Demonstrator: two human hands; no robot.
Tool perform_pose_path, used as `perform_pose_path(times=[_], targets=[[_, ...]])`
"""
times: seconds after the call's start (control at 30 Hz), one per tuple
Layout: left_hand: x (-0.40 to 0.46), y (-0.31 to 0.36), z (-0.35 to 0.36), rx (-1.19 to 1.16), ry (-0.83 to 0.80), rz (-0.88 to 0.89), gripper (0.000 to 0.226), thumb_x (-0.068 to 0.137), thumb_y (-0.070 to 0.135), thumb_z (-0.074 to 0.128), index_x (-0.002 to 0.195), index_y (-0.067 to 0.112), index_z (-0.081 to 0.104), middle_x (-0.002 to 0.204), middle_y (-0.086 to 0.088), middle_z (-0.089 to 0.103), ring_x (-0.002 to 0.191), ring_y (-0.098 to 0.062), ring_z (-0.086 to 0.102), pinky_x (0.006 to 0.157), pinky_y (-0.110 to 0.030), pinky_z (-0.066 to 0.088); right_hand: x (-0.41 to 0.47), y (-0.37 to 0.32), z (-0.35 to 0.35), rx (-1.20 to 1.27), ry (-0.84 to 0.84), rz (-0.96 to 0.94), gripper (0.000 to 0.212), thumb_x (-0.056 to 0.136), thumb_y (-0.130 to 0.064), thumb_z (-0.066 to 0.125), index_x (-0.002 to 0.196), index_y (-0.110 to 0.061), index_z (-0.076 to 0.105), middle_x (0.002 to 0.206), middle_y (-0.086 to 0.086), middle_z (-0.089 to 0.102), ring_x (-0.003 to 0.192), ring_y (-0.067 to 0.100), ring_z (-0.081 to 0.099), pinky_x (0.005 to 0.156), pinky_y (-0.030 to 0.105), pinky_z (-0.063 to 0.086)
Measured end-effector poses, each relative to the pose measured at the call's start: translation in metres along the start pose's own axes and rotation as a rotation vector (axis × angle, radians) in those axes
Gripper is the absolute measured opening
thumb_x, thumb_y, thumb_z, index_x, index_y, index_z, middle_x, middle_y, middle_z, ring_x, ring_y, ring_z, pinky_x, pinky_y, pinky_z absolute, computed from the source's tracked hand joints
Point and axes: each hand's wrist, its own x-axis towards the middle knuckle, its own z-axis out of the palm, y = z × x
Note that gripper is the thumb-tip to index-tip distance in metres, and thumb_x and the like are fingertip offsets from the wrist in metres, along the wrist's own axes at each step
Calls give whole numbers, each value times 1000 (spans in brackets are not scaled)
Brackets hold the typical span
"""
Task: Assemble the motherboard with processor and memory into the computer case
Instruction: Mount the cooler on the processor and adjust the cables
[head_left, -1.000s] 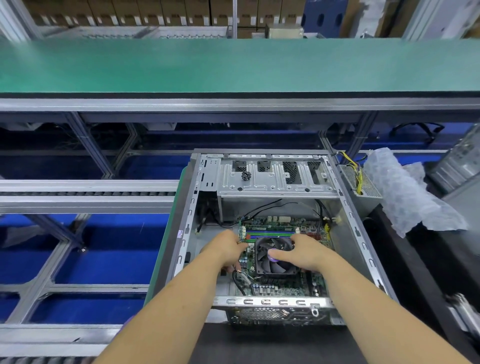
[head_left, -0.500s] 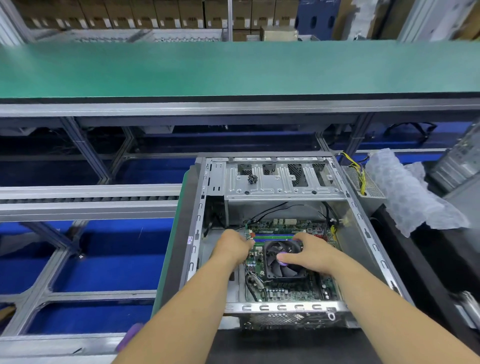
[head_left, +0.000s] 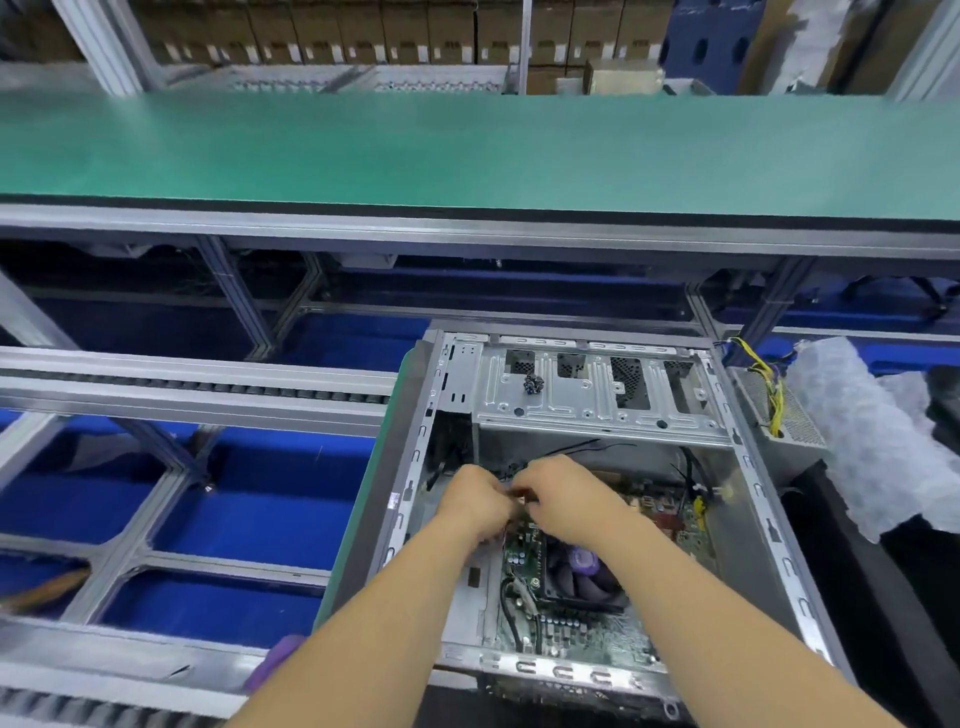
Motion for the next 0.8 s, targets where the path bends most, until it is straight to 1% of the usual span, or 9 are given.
perform_pose_path(times=[0.2, 0.3, 0.37, 0.43, 0.47, 0.53, 0.63, 0.73, 0.8], targets=[[-3, 6, 3, -199, -91, -131, 11, 80, 18, 59, 77, 9, 63, 63, -8, 66, 42, -17, 52, 43, -20, 37, 8, 8, 14, 2, 1, 72, 12, 83, -3, 53, 85, -9, 63, 91, 9, 64, 84, 29, 60, 74, 41, 55], [2, 10, 2, -307, -28, -234, 19, 82, 19, 51, 80, 6, 64, 61, -11, 66, 37, -20, 50, 41, -16, 37, 10, 6, 17, 14, 49, 96, 8, 88, -9, 55, 80, -13, 54, 91, 10, 63, 86, 30, 59, 73, 40, 53], [7, 6, 0, -333, 90, -248, 22, 85, 15, 48, 83, 1, 65, 62, -12, 65, 43, -22, 54, 45, -22, 41, 11, 3, 19, 33, 81, 102, 8, 91, -9, 53, 85, -9, 57, 92, 11, 62, 87, 32, 59, 74, 41, 53], [13, 1, -3, -221, 217, -222, 28, 92, 15, 47, 99, -2, 67, 87, -17, 71, 69, -28, 63, 63, -35, 52, 11, 2, 21, 69, 88, 108, 17, 93, -7, 50, 97, -9, 66, 98, 11, 66, 92, 32, 60, 80, 42, 54], [15, -2, -5, -94, 254, -204, 30, 95, 16, 46, 109, -1, 66, 103, -19, 70, 85, -31, 64, 74, -36, 52, 11, 3, 21, 91, 86, 106, 22, 94, -6, 49, 103, -11, 68, 102, 10, 67, 96, 31, 61, 82, 42, 54], [12, -7, -3, 245, 237, -214, 31, 97, 17, 45, 120, 8, 62, 122, -14, 63, 109, -33, 60, 80, -35, 46, 10, 5, 21, 131, 97, 104, 27, 95, -6, 49, 110, -16, 70, 107, 8, 69, 100, 28, 62, 86, 40, 54], [10, -16, 6, 548, 136, -252, 34, 95, 25, 47, 127, 17, 57, 124, -6, 63, 112, -27, 60, 74, -32, 42, 8, 9, 23, 180, 119, 113, 28, 94, -5, 50, 105, -20, 71, 96, 2, 68, 87, 21, 61, 78, 34, 53], [13, -22, 10, 614, 78, -249, 35, 95, 23, 49, 129, 16, 55, 126, -6, 62, 114, -26, 60, 77, -33, 43, 7, 12, 24, 207, 155, 129, 30, 94, -2, 49, 102, -21, 71, 77, -9, 62, 64, 8, 53, 59, 24, 46], [14, -23, 11, 649, 53, -244, 34, 94, 21, 50, 127, 16, 57, 125, -4, 62, 111, -25, 61, 77, -31, 44, 7, 11, 23, 220, 170, 142, 29, 94, -1, 49, 101, -20, 70, 72, -7, 63, 64, 13, 58, 59, 31, 50]])
